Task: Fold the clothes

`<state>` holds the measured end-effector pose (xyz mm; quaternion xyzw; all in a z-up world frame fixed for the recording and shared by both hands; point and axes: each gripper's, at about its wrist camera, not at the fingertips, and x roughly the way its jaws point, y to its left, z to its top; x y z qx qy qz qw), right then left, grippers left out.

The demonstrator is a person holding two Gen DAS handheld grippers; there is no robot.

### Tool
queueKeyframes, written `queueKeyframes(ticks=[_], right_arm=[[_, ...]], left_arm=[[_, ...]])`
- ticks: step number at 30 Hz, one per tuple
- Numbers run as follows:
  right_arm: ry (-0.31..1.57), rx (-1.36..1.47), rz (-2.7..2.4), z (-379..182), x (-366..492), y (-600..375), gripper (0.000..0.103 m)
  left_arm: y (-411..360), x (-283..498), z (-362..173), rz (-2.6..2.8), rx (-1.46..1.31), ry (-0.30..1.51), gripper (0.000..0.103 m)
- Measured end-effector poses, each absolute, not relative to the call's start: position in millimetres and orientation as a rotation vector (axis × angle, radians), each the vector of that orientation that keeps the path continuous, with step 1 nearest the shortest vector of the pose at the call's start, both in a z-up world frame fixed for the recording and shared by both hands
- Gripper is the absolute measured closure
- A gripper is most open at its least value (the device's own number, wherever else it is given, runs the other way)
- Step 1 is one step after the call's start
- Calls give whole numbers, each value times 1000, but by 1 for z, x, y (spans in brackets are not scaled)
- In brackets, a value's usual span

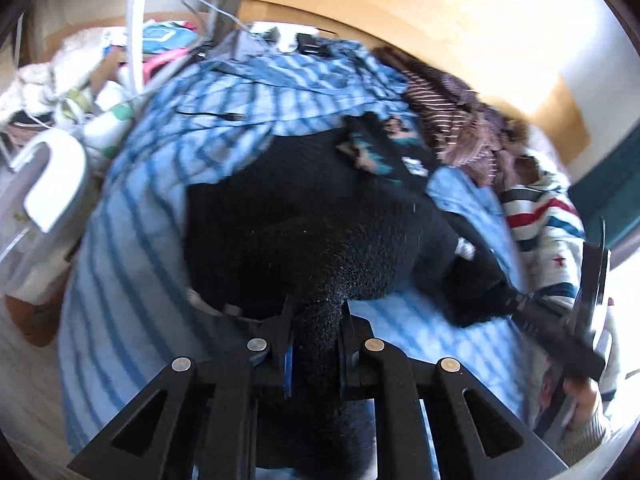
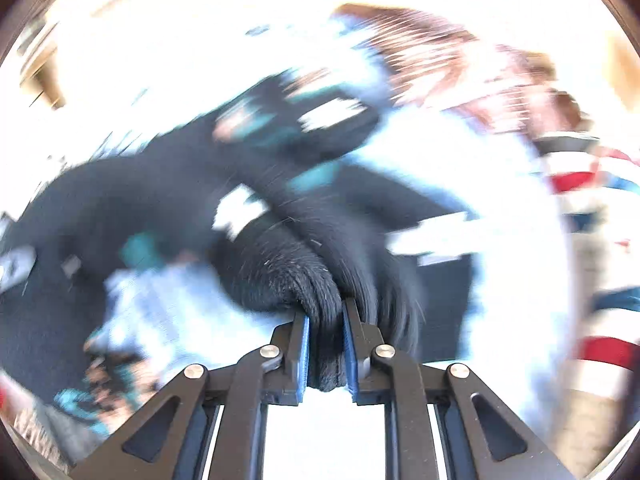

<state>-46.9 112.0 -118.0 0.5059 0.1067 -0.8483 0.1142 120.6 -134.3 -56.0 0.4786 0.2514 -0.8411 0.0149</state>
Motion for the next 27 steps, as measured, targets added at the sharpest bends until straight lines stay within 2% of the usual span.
queueKeyframes(ticks=[2, 3, 6, 7, 8, 10, 12, 13, 14, 16, 18, 21, 24, 27], right_arm=[[231, 1460, -2631, -86, -56, 154, 87], [188, 1445, -2702, -70, -60, 175, 87], [68, 1436, -2867, -35, -65, 227, 87], [70, 1481, -2890, -36, -59, 237, 87], [73, 1527, -2913, -37, -53, 247, 86], [77, 1620, -2956, -39, -40, 267, 82], [84, 1720, -3006, -47, -32, 289, 71], [63, 1781, -3016, -53, -31, 301, 61], [27, 1841, -3016, -60, -28, 313, 59], [-124, 1902, -2925, -71, -22, 325, 59], [-255, 1922, -2812, -81, -20, 329, 59], [-309, 1889, -2629, -98, -23, 297, 54], [-336, 1861, -2429, -116, -26, 251, 53], [-284, 1821, -2217, -132, -28, 194, 50]], left_arm=[[-118, 112, -57, -2664, 1577, 891, 70], [-109, 108, -58, -2685, 1624, 949, 67], [-73, 98, -64, -2725, 1795, 891, 46], [-61, 95, -68, -2724, 1857, 836, 36], [-50, 92, -72, -2720, 1918, 780, 35], [-47, 93, -82, -2676, 1986, 780, 35], [-47, 96, -91, -2626, 2045, 793, 35], [-47, 97, -96, -2600, 2075, 799, 35], [-47, 98, -101, -2574, 2104, 805, 35], [-53, 101, -107, -2535, 2114, 855, 35], [-71, 112, -105, -2519, 2021, 996, 35], [-89, 121, -96, -2521, 1859, 1081, 35], [-104, 120, -87, -2513, 1757, 1067, 35], [-112, 114, -92, -2441, 1735, 919, 35]])
